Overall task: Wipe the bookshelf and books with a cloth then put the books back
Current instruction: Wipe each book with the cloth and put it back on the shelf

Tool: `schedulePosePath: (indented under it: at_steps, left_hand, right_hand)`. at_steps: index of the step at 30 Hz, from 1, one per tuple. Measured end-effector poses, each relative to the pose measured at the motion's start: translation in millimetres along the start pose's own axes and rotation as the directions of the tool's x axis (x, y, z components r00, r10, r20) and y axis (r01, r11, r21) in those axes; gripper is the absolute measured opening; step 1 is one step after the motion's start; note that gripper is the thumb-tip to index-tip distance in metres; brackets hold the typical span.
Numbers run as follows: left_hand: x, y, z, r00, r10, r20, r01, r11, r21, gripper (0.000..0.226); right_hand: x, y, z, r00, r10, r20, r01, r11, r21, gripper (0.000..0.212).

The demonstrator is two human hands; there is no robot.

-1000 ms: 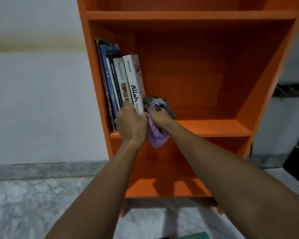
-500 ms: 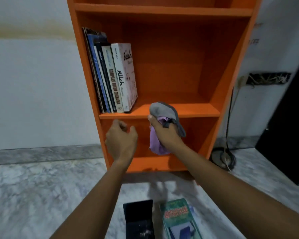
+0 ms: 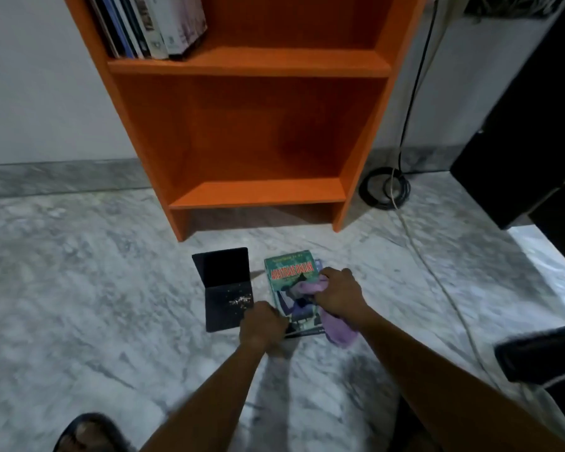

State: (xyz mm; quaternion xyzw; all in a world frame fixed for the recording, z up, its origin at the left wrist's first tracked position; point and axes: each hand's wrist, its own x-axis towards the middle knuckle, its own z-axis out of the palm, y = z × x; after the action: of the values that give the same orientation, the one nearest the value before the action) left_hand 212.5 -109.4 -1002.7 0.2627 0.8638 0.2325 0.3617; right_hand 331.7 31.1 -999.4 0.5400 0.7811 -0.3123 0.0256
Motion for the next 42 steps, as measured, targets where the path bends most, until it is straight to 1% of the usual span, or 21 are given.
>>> schedulePosePath:
  at_steps: [2,5,8,10,11,13,14,15,17,19,20,22,23,25,27,29,32,36,38,39,42]
  left_hand:
    - [4.9,-11.8,17.6,0.994,-0.089,0.065,0.092,0.995,-0.040,0.038]
    - [14.9,-15.7,36.3,0.985,-0.161,0.067,0.168,0.980,-0.108,0.039]
    - [21.7,-8.9,43.7,0.985,-0.155,0.082,0.167,0.969,-0.180,0.037]
    - [26.8,-5.7,45.5,0.978,-0.195,0.070,0.205,0.953,-0.224,0.034]
    - [31.4,-5.4,47.5,0.978,-0.194,0.075,0.207,0.947,-0.245,0.033]
    - [36.8,-2.7,49.8,0.980,-0.162,0.118,0.193,0.923,-0.333,0.028]
    - [37.2,0.8,48.6,0.979,-0.138,0.149,0.190,0.878,-0.439,0.022]
    - [37.1,3.9,46.7,0.975,-0.112,0.191,0.203,0.798,-0.567,0.021]
    - [33.5,12.8,35.9,0.961,-0.052,0.273,0.249,0.600,-0.761,0.033]
    - [32.6,18.0,24.6,0.944,0.051,0.325,0.262,0.479,-0.838,0.047]
    - [31.6,20.1,17.3,0.933,0.102,0.345,0.264,0.458,-0.849,0.050]
    - [21.3,24.6,1.6,0.913,0.192,0.361,0.233,0.481,-0.845,0.048]
    - [13.6,26.2,-7.1,0.903,0.235,0.360,0.204,0.503,-0.840,0.046]
    - [0.4,29.3,-22.2,0.880,0.305,0.364,0.165,0.524,-0.836,0.042]
    - [-14.9,31.2,-39.1,0.862,0.350,0.367,0.132,0.543,-0.829,0.044]
    - [-30.6,33.9,-55.3,0.829,0.394,0.397,0.096,0.599,-0.795,0.059]
    - [-50.2,38.3,-74.1,0.785,0.461,0.413,0.032,0.636,-0.771,0.076]
    - [-63.7,42.2,-92.7,0.777,0.503,0.377,-0.026,0.625,-0.781,0.075]
    - [-67.8,42.1,-96.8,0.773,0.510,0.377,-0.028,0.622,-0.783,0.072]
    - [-68.5,41.2,-97.6,0.779,0.511,0.363,-0.036,0.614,-0.788,0.071]
    - [-62.0,36.5,-97.5,0.823,0.486,0.294,-0.046,0.574,-0.818,0.070]
  right_hand:
    - [2.7,11.4,14.0,0.998,0.060,-0.019,-0.057,0.992,0.110,0.066]
    - [-2.6,23.1,31.2,0.996,0.081,0.035,-0.083,0.993,0.081,0.085]
    - [-13.5,30.6,46.5,0.993,-0.009,0.116,0.027,0.987,-0.158,0.074]
    - [-19.9,34.5,54.0,0.991,-0.089,0.099,0.114,0.952,-0.284,0.064]
    - [-20.1,39.1,56.5,0.989,-0.121,0.079,0.140,0.943,-0.303,0.062]
    - [-18.8,43.2,54.2,0.988,-0.152,0.037,0.156,0.957,-0.246,0.058]
    - [-16.6,45.1,52.4,0.988,-0.153,0.026,0.155,0.974,-0.168,0.056]
    - [-16.1,45.7,49.9,0.989,-0.148,0.011,0.148,0.987,-0.060,0.052]
    - [-20.1,43.2,44.5,0.986,-0.154,-0.067,0.159,0.983,0.095,0.043]
    - [-27.3,36.5,40.5,0.938,-0.279,-0.205,0.300,0.951,0.079,0.044]
    - [-29.6,31.3,39.1,0.895,-0.372,-0.245,0.398,0.915,0.063,0.045]
    - [-30.3,18.3,34.1,0.805,-0.534,-0.258,0.572,0.814,0.099,0.042]
    - [-29.3,8.8,30.4,0.773,-0.575,-0.269,0.621,0.772,0.133,0.041]
    - [-20.1,-10.8,20.8,0.764,-0.574,-0.294,0.633,0.754,0.175,0.040]
    - [-13.7,-32.6,6.9,0.788,-0.523,-0.325,0.603,0.763,0.233,0.039]
    - [-7.6,-48.2,-11.7,0.811,-0.422,-0.405,0.563,0.752,0.342,0.037]
    - [9.2,-50.4,-41.9,0.871,-0.144,-0.470,0.399,0.767,0.502,0.026]
    - [17.4,-49.3,-53.3,0.904,0.140,-0.403,0.172,0.746,0.643,0.012]
    - [9.1,-64.5,-48.3,0.892,0.208,-0.401,0.108,0.763,0.637,0.025]
    - [1.4,-74.8,-45.0,0.892,0.169,-0.420,0.131,0.792,0.596,0.033]
    - [-35.4,-100.9,-29.3,0.888,-0.157,-0.433,0.359,0.824,0.439,0.043]
